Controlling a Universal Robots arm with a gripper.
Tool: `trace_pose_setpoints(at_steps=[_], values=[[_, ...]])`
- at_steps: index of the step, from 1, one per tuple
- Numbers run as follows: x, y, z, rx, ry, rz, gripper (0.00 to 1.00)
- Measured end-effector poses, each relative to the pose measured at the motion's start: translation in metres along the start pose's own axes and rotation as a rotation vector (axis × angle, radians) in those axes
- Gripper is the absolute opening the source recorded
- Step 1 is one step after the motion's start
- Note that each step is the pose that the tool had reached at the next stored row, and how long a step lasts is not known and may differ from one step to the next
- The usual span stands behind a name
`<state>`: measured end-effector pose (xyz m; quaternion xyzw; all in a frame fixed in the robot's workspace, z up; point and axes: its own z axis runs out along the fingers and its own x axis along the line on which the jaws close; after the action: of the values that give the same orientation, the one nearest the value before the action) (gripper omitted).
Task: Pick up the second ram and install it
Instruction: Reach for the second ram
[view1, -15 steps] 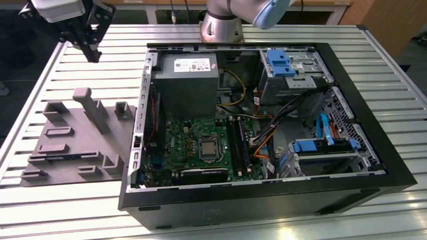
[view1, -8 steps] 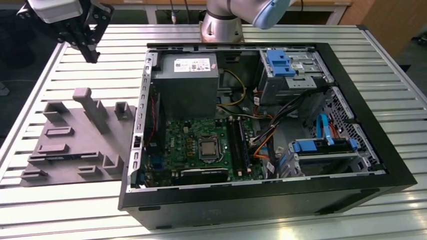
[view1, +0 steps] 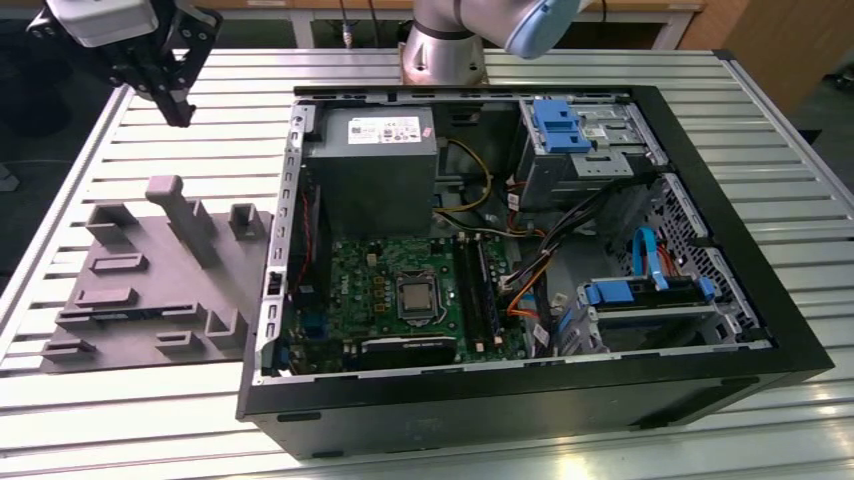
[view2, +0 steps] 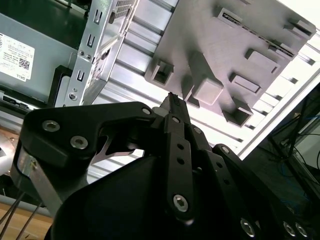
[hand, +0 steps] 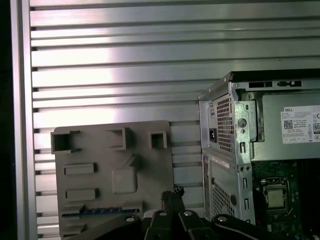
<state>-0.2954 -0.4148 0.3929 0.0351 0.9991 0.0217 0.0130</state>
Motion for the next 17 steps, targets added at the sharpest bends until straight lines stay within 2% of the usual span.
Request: trace_pose_setpoints(at_steps=[17], values=[[0.0064, -0.0021, -0.0003, 0.0, 0.0001, -0.001, 0.11]])
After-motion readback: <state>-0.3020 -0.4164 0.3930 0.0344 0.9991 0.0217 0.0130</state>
